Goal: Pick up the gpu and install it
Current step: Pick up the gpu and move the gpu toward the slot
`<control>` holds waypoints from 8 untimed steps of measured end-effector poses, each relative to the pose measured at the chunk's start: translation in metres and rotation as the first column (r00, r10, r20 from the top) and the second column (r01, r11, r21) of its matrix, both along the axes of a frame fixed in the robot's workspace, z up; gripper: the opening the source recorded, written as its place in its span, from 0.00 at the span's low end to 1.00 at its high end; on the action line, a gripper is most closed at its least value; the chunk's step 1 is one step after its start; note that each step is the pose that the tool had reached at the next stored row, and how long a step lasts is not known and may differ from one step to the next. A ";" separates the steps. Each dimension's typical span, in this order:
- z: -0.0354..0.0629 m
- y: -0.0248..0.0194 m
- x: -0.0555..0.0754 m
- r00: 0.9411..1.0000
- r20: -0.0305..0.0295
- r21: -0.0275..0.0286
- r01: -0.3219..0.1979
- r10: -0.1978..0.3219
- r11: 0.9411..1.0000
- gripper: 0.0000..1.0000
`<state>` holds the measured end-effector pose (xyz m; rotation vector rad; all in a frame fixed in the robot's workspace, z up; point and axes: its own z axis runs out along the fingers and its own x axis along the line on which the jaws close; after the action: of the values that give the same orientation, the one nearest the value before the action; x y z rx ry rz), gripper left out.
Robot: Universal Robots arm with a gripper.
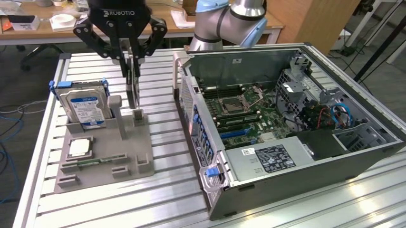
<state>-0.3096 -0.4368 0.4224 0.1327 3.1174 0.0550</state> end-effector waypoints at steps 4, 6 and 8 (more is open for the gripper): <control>0.0000 0.0000 0.001 1.000 0.000 0.000 0.000 0.000 1.000 0.26; 0.0000 0.0000 0.001 1.000 0.000 0.000 0.000 0.000 1.000 0.26; 0.0000 0.0000 0.002 1.000 0.000 0.000 0.000 0.000 1.000 0.26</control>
<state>-0.3078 -0.4368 0.4225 0.1327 3.1175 0.0549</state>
